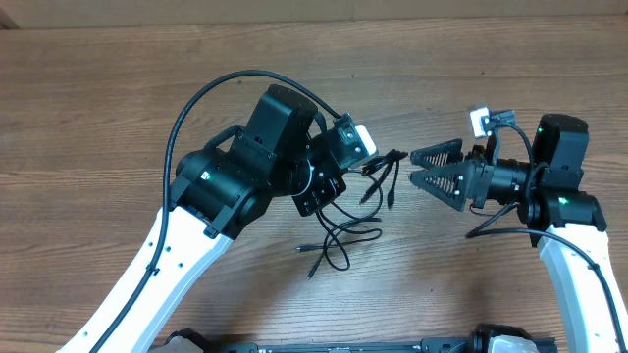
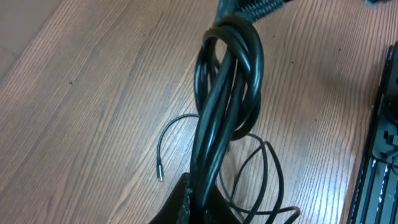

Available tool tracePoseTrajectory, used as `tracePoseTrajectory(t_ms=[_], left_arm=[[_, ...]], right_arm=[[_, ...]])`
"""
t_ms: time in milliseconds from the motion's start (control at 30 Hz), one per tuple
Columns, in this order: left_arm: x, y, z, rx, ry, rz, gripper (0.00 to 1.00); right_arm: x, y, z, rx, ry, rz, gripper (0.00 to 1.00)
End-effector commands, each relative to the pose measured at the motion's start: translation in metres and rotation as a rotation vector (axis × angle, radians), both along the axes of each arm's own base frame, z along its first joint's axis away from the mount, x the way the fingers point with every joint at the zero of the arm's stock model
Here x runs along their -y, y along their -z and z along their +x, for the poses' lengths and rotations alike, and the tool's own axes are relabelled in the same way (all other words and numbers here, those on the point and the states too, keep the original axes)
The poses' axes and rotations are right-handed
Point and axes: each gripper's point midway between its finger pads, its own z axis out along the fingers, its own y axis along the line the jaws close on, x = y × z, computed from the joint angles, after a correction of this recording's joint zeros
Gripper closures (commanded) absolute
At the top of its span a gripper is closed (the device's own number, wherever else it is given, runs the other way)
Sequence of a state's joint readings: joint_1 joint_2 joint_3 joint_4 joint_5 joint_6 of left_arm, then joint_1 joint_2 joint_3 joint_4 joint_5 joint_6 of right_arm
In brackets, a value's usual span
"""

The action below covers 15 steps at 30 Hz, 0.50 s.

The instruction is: Untangle cables

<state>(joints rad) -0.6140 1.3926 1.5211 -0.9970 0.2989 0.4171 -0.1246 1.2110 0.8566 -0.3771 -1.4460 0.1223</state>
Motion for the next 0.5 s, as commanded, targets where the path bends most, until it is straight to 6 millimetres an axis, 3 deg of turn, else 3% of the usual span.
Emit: tracePoseTrajectory(t_ms=[0,100,167,367,400,467], left_arm=[[0.002,-0.010,0.001,0.016,-0.009,-0.024,0.96],[0.006,-0.011,-0.006,-0.004,0.028,-0.043,0.96],[0.015,-0.015,-0.018,-0.048,0.088,-0.099,0.96],[0.038,-0.034,-0.054,-0.162,0.266,-0.268,0.96],[0.039,-0.037,-0.056,-0.166,0.280,-0.282,0.96],[0.040,-0.038,-0.055,-0.159,0.283,-0.288,0.96]], right_arm=[[0.000,-0.004,0.003,-0.078,0.013,0.014,0.00],[0.001,-0.005,0.004,0.112,0.002,-0.026,0.01],[0.001,-0.003,0.006,0.301,0.000,-0.079,0.09],[0.005,0.006,0.018,0.495,0.042,-0.196,0.09],[0.005,0.005,0.018,0.510,0.038,-0.196,0.13],[0.005,0.005,0.017,0.509,0.036,-0.192,0.35]])
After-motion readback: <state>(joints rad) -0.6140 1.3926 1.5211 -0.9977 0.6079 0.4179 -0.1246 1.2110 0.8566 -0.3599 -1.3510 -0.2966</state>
